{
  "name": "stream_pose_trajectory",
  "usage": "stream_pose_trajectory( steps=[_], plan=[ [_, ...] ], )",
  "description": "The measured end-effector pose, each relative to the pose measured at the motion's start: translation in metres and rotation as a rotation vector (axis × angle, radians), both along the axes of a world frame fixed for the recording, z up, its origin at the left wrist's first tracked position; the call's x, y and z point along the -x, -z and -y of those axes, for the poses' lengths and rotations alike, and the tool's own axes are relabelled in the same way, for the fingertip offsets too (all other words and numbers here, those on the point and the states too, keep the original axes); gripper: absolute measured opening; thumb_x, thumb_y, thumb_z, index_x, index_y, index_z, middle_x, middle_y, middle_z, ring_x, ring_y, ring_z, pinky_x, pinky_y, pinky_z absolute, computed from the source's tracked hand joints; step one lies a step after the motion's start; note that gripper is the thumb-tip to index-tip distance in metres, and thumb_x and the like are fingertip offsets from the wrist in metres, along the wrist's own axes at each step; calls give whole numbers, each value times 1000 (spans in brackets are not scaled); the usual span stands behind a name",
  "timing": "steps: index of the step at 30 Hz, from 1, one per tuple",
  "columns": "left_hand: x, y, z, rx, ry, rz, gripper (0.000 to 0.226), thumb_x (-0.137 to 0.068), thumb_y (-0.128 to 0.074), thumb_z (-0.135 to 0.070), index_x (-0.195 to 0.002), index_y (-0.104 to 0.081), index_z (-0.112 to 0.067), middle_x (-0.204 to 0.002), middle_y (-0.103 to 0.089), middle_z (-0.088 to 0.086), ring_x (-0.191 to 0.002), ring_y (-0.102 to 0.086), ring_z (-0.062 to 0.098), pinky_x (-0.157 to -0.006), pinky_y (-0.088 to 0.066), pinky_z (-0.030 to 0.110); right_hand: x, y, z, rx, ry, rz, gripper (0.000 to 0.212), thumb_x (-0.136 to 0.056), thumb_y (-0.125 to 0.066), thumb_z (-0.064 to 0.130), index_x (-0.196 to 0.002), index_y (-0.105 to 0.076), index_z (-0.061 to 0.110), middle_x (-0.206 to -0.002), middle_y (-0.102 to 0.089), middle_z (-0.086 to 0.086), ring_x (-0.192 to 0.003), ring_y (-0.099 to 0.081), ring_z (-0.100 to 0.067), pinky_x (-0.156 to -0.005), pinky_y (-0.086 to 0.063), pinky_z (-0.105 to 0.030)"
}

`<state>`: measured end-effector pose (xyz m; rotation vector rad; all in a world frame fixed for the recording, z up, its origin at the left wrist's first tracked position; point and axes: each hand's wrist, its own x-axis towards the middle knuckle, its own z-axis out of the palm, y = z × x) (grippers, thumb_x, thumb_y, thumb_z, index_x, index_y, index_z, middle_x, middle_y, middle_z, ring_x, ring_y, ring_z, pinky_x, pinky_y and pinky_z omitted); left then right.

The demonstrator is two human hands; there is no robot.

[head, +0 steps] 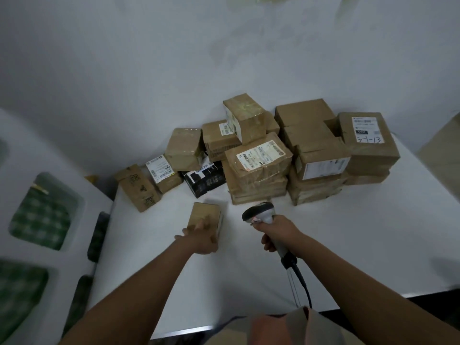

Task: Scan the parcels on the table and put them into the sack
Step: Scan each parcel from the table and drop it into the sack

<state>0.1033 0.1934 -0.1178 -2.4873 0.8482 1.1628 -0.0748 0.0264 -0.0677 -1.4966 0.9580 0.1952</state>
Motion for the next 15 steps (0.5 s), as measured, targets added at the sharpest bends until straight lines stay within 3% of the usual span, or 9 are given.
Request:
stream_pose_trajectory(
  steps=[2,5,10,13,15],
  plan=[
    [13,-9,14,82,-100,89,73,-91,-57,-44,-151,-18,-35,-158,-5,-2,-137,-24,42,-110,-26,57,13,1,0,-6,17,5,37,-90,-68,37,-102,-63,3,-68,-69,-12,-52,-65,-19,-52,-52,-27],
    [28,-9,24,251,-348,237,78,-85,-67,-45,-146,-19,-36,-149,-18,-1,-127,-38,36,-103,-35,51,36,0,3,-23,46,12,34,-90,-68,34,-103,-62,3,-69,-68,-12,-53,-65,-19,-51,-52,-26],
    [53,16,18,274,-390,151,103,-78,-77,-39,-150,-4,-44,-140,-16,11,-126,-31,39,-95,-43,45,82,2,19,-36,124,-3,30,-90,-69,32,-98,-62,4,-68,-68,-12,-52,-64,-19,-51,-52,-26],
    [80,18,29,430,-354,58,100,-76,-77,-34,-149,-10,-47,-140,-19,11,-124,-32,38,-95,-43,43,111,5,33,-35,208,-17,30,-90,-68,32,-97,-62,3,-69,-67,-13,-55,-64,-21,-53,-52,-28],
    [98,19,41,559,-386,-122,97,-74,-80,-32,-147,-18,-48,-139,-23,10,-123,-37,35,-97,-45,41,129,7,40,-31,277,-16,30,-91,-67,32,-95,-63,2,-67,-67,-13,-55,-63,-22,-55,-52,-29]
  ],
)
